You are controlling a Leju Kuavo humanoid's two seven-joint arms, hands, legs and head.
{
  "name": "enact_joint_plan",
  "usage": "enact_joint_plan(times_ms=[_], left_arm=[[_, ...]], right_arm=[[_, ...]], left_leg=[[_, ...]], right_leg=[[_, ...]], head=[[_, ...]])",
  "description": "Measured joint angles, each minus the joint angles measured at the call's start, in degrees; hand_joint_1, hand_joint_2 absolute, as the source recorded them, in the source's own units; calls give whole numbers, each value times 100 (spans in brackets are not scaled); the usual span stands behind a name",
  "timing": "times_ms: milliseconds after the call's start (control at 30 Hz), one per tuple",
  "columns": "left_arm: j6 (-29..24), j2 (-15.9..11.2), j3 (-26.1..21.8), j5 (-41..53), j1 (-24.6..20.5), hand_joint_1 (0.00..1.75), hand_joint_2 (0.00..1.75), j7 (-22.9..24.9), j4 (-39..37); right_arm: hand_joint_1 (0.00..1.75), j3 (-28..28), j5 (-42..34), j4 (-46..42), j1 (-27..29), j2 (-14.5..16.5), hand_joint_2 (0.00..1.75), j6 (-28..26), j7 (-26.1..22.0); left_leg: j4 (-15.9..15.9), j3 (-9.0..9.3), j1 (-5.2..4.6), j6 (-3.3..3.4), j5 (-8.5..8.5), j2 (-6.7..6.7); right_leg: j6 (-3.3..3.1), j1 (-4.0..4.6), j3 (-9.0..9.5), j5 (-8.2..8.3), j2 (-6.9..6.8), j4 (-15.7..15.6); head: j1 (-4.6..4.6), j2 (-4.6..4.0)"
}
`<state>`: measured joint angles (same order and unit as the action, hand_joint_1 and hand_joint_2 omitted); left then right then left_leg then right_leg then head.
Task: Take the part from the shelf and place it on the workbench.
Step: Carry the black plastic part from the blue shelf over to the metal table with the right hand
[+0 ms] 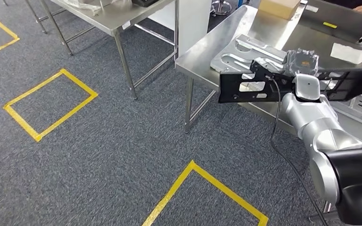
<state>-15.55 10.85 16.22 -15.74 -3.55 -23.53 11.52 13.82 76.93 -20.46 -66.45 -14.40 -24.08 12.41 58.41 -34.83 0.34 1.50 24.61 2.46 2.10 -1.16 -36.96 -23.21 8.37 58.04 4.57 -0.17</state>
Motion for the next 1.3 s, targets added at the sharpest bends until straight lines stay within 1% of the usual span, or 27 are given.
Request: enact_joint_plan(times_ms=[67,100,133,167,200,233,267,333,400,467,500,567,633,667,700,733,767,833,867,900,1033,1100,1167,1200,1233,1267,1300], left_arm=[[78,2,0,-14,-3,0,175,22,0],[104,1,0,-12,-1,0,175,23,0],[119,1,0,-5,0,0,175,23,0],[125,1,0,5,2,0,175,23,0],[129,1,0,11,1,0,175,23,0],[132,2,0,12,-2,0,175,23,0],[140,4,1,15,-5,0,175,24,0],[186,8,5,28,-16,0,175,35,0],[284,5,15,58,-34,0,175,59,0],[359,3,25,86,-59,0,175,117,1],[370,3,27,98,-71,0,175,155,2],[371,3,32,123,-85,0,175,211,4],[366,-1,40,138,-67,0,175,236,3],[364,-4,47,141,-48,0,175,244,3],[362,-6,56,145,-29,0,175,250,2],[361,-8,67,148,-14,0,175,255,2],[358,-10,76,150,-6,0,175,258,2],[347,-19,93,151,3,0,175,265,-2],[335,-27,102,151,9,0,175,269,-10],[318,-34,111,151,13,0,175,274,-19],[242,-42,124,129,-20,0,175,273,-30],[215,-34,124,124,-30,0,175,270,-30],[206,-20,125,124,-29,0,175,271,-31],[206,-14,126,124,-22,0,175,273,-31],[216,-9,126,125,-12,0,175,276,-31],[231,-6,127,125,-2,0,175,279,-31],[251,-5,127,126,4,0,175,282,-31]], right_arm=[[175,-27,22,2,-6,-27,175,-21,1],[175,-34,33,3,-7,-32,175,-32,4],[175,-39,43,8,-5,-35,175,-39,9],[175,-43,53,15,7,-37,175,-44,13],[175,-48,61,23,23,-39,175,-45,17],[175,-52,66,30,35,-41,175,-45,18],[175,-58,69,33,39,-44,175,-48,18],[175,-76,77,30,28,-47,175,-73,19],[175,-98,119,24,19,-47,175,-140,38],[175,-120,213,19,18,-69,175,-204,87],[175,-129,264,14,20,-86,175,-217,114],[175,-137,349,-1,12,-107,175,-219,147],[175,-140,392,-10,17,-94,175,-220,146],[175,-140,402,-11,33,-86,175,-222,139],[175,-141,407,-11,58,-77,175,-224,129],[175,-141,409,-11,87,-69,175,-226,114],[175,-142,409,-11,110,-64,175,-229,100],[175,-146,410,-9,146,-50,175,-235,83],[175,-152,410,-3,163,-47,175,-242,80],[175,-162,410,7,182,-45,175,-244,80],[175,-193,409,10,269,-51,175,-250,50],[175,-210,410,9,297,-59,175,-257,31],[175,-228,405,31,379,-65,175,-257,25],[175,-238,395,48,441,-64,175,-256,22],[175,-255,385,63,495,-63,175,-254,14],[175,-273,378,75,529,-62,175,-250,0],[175,-289,378,83,540,-65,175,-246,-21]], left_leg=[[-69,32,11,66,-31,-148],[-81,40,6,87,-33,-216],[-82,41,2,98,-27,-283],[-79,43,-2,101,-16,-356],[-74,47,-3,100,-2,-428],[-64,53,-2,93,17,-501],[-49,65,-2,81,43,-574],[-19,91,-14,34,121,-697],[-15,136,-40,-38,221,-787],[-41,215,-49,-118,315,-887],[-24,253,-38,-158,339,-872],[265,167,-11,-216,426,-636],[1012,-277,10,-239,623,-360],[1414,-572,14,-242,705,-317],[1672,-821,14,-237,683,-300],[1708,-979,7,-221,520,-294],[1494,-1018,-6,-189,228,-290],[670,-846,-54,-86,-455,-265],[346,-742,-76,-35,-661,-252],[161,-672,-100,2,-746,-240],[-59,-482,-106,93,-623,-235],[-281,-283,-61,112,-550,-224],[-373,-133,-44,97,-481,-210],[-391,-58,-31,76,-430,-204],[-393,16,-14,48,-372,-198],[-380,81,4,14,-312,-194],[-351,135,25,-28,-247,-192]], right_leg=[[49,21,-144,-189,-342,291],[67,28,-298,-364,-566,621],[87,25,-492,-546,-706,1018],[107,12,-673,-673,-772,1379],[123,-2,-780,-700,-799,1578],[135,-14,-770,-615,-821,1546],[141,-20,-637,-436,-867,1278],[125,7,-212,-97,-1104,463],[53,57,10,-45,-1256,30],[-49,82,40,-134,-1170,5],[-94,72,85,-156,-1117,-6],[-182,44,220,-207,-1031,-29],[-254,40,366,-308,-965,-36],[-275,53,441,-370,-919,-36],[-283,66,527,-438,-864,-36],[-284,77,628,-514,-808,-35],[-280,86,738,-597,-757,-36],[-257,93,958,-780,-688,-45],[-229,93,1035,-848,-662,-53],[-195,84,1084,-892,-645,-68],[-64,43,1217,-995,-660,-230],[-50,41,1015,-1179,-730,154],[-37,39,508,-1386,-758,941],[-17,31,266,-1384,-759,1232],[18,10,94,-1242,-760,1326],[71,-23,17,-969,-767,1189],[139,-71,28,-603,-786,846]], head=[[-1,-1],[-2,-1],[-2,-1],[-2,-1],[-2,-1],[-2,-1],[-2,-1],[-2,-1],[-2,0],[-2,0],[-1,0],[-1,-1],[0,-1],[0,-1],[0,-1],[0,-1],[0,-1],[-1,-1],[-1,0],[-2,0],[0,3],[-1,2],[-2,0],[-2,0],[-2,0],[-2,0],[-3,-1]])
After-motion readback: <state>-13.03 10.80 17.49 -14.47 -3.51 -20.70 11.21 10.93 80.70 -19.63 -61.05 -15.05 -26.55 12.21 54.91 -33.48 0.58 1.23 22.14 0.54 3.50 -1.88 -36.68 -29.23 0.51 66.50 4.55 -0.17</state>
